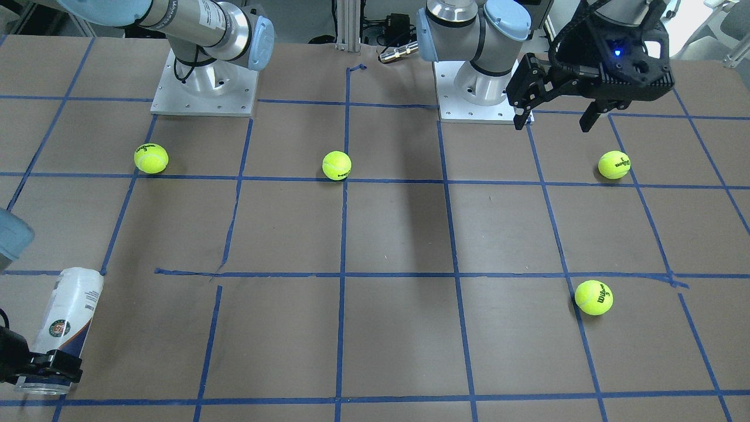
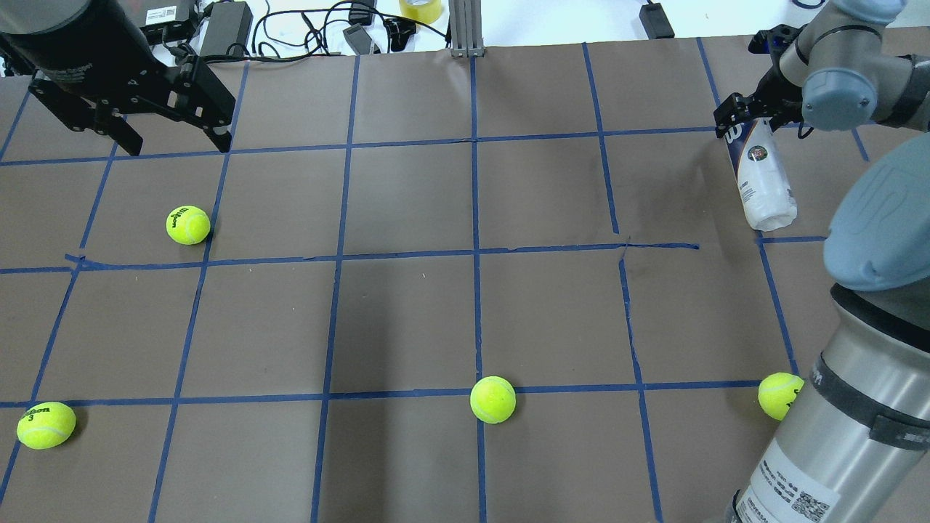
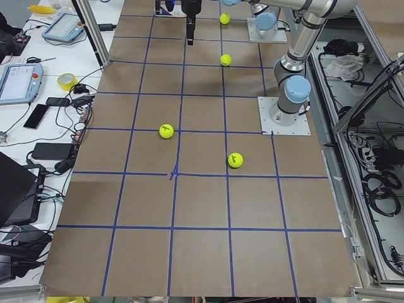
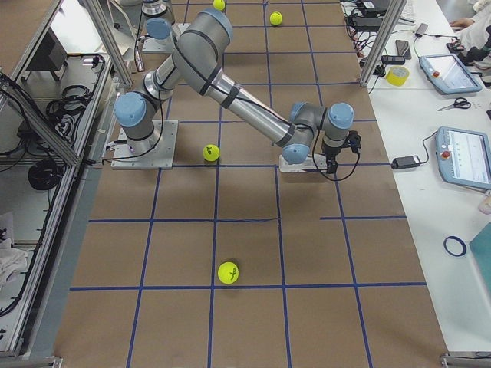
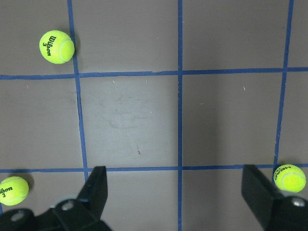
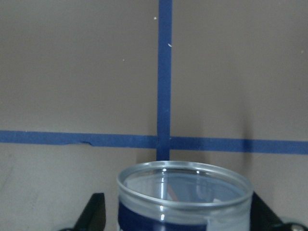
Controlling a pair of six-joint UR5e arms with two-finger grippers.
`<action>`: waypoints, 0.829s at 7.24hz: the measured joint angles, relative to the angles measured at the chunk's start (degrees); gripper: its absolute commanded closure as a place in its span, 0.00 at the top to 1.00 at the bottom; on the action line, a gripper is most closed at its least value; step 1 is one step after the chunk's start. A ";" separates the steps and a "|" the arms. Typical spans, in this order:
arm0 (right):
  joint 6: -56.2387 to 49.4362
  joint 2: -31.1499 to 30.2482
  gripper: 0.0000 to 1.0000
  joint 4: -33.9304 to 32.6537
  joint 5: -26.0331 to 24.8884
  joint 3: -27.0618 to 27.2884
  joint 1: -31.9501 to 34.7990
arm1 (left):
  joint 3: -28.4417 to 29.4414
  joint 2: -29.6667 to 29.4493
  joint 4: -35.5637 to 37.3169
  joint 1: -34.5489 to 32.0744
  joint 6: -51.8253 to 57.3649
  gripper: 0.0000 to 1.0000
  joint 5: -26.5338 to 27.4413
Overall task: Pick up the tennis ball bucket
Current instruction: 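Lower the right gripper and close it around the can's closed end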
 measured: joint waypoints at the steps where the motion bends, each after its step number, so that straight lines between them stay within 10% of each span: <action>1: -0.22 0.19 1.00 -0.14 0.15 -0.04 0.00 | 0.00 0.02 0.00 -0.02 0.04 1.00 0.00; 6: -0.56 0.43 0.88 0.24 0.05 0.00 -0.01 | 0.00 0.03 0.00 0.05 0.09 1.00 0.00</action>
